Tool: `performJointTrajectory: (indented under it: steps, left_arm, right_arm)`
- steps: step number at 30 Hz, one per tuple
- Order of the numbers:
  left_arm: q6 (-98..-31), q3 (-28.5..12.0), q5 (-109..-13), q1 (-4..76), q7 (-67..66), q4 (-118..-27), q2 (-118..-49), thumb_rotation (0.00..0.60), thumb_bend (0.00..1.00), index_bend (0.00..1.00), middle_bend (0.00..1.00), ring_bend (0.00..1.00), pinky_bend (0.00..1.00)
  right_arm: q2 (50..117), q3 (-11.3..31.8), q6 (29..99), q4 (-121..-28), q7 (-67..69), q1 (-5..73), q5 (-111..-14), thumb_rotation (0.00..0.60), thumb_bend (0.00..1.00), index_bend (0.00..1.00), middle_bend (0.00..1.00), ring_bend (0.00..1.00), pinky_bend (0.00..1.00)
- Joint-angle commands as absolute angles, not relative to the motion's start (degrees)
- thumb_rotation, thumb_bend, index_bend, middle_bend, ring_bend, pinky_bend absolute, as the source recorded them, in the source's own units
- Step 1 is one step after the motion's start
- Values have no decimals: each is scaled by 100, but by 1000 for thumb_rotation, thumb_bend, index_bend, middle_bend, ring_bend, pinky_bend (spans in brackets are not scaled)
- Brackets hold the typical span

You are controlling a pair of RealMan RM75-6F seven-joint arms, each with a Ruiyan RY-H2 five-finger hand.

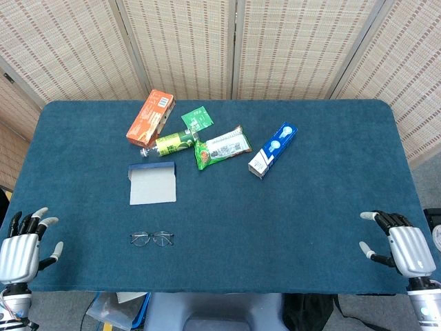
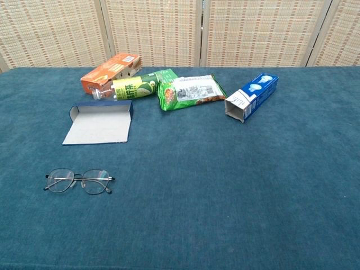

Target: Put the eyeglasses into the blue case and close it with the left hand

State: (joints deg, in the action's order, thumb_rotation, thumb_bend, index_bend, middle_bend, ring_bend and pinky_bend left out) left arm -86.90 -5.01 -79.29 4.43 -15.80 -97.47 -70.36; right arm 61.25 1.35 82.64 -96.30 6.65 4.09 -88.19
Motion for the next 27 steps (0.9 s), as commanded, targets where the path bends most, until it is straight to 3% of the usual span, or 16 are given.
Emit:
performJointTrajectory:
  steps: [1, 16, 20, 22, 26, 27]
  left_arm:
    - [-8686, -502, -7929, 450, -1595, -9741, -7038, 600, 308, 299, 172, 156, 7]
    - [-8547, -508, -8231, 638, -1381, -9801, -6990, 600, 308, 295, 176, 161, 7]
    - [-8361, -514, -8392, 818, -1406, -9883, -6940, 600, 308, 286, 230, 207, 32]
    - [-8274, -544, -8486, 937, -1472, -9911, -6940, 600, 309, 284, 333, 310, 139]
    - [-7909, -543, -8624, 1214, -1522, -10071, -6853, 600, 309, 284, 622, 598, 589]
    - [-7782, -541, -8666, 1311, -1584, -10108, -6835, 600, 309, 284, 657, 633, 646]
  right_arm:
    - [6122, 139, 8273, -9636, 661, 411, -8826, 600, 252, 295, 293, 299, 245]
    - [5989, 211, 8509, -9732, 609, 335, -8822, 600, 252, 295, 293, 299, 245]
    - [5935, 257, 8572, -9751, 603, 330, -8820, 600, 252, 295, 293, 299, 245]
    - [5904, 263, 8571, -9770, 598, 348, -8855, 600, 252, 295, 293, 299, 245]
    - [5865, 265, 8554, -9793, 600, 371, -8891, 600, 252, 295, 293, 299, 245]
    - [5863, 262, 8548, -9793, 608, 374, -8896, 600, 252, 295, 293, 299, 246]
